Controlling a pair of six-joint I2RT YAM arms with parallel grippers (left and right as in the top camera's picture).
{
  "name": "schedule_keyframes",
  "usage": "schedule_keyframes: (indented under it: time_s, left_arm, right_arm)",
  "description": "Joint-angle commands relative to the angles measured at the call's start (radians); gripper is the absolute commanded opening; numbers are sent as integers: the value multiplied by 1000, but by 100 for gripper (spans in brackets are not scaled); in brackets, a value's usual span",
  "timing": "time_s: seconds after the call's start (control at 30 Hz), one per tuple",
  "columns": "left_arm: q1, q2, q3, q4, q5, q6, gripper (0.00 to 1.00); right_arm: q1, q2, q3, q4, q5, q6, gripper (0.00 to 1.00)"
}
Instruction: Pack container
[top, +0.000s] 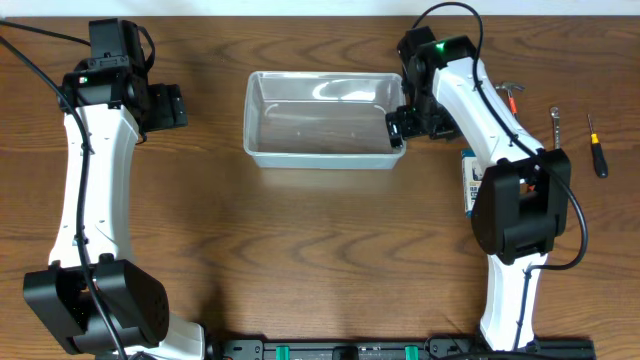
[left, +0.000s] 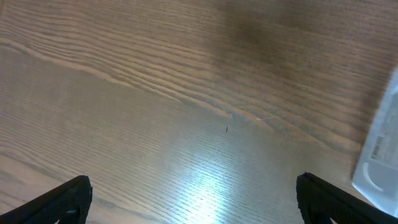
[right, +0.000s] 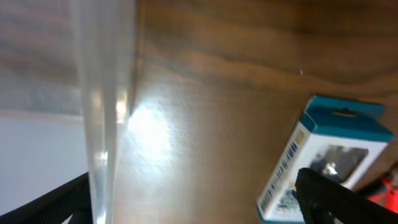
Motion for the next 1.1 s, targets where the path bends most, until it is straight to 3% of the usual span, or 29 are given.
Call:
schedule_keyframes:
  time_s: [0.0,0.77,1.07]
  left_arm:
    - [4,-5,16,-2,-11,-10,98]
    - [4,-3,16,0,-11,-10,98]
    - [4,-3,16,-1,-11,-10,98]
  right_arm:
    - [-9,6,22,-19,11,-73,99]
    - [-104,6,22,-29,19,-303,99]
    - [-84,6,22,-9,10,-310,99]
